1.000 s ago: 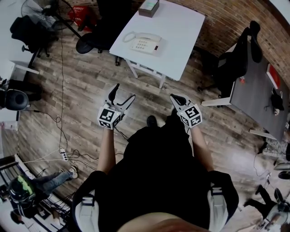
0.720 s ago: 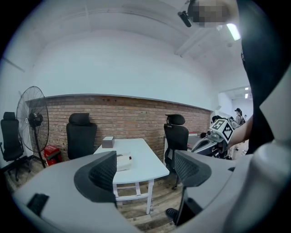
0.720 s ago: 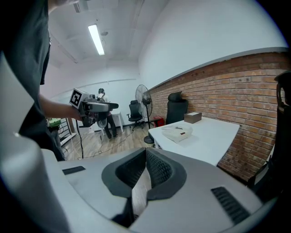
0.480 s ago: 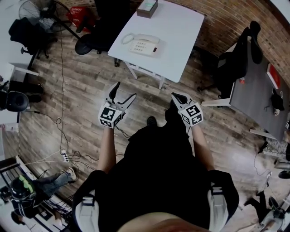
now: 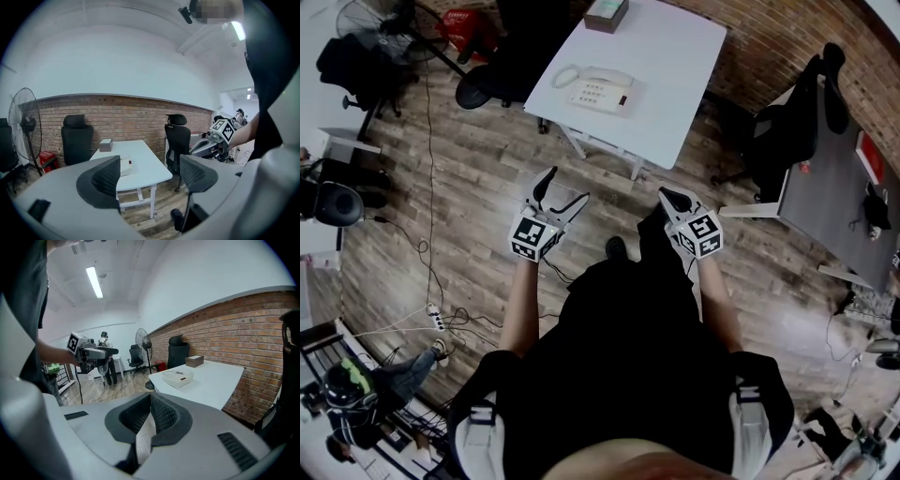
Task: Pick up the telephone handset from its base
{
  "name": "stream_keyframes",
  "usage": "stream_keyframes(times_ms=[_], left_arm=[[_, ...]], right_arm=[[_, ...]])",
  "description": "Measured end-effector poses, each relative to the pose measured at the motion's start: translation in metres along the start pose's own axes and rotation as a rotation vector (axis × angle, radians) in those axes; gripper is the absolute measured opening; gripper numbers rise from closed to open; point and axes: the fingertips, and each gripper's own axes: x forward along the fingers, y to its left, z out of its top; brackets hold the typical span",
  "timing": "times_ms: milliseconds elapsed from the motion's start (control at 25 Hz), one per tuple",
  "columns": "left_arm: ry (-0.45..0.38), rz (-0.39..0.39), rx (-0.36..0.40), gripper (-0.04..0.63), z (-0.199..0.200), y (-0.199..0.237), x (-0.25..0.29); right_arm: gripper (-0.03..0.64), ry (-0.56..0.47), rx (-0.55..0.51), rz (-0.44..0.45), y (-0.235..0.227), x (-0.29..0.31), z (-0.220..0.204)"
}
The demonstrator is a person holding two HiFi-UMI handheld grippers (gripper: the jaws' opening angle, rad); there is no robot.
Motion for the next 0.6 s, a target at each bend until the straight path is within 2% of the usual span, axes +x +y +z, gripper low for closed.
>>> stream_keyframes(times_ms=[240, 600], left_arm=[[0.013, -0.017, 0.011, 0.39, 0.002, 0.009, 0.007], [0.033, 0.006, 0.02, 0.39, 0.01, 0.033, 0.035]], right_arm=[[0.0, 0.003, 0.008, 0.014, 0.003, 0.013, 0.004], [0.0, 0.018, -0.002, 0.027, -0.035, 0.031, 0.017]])
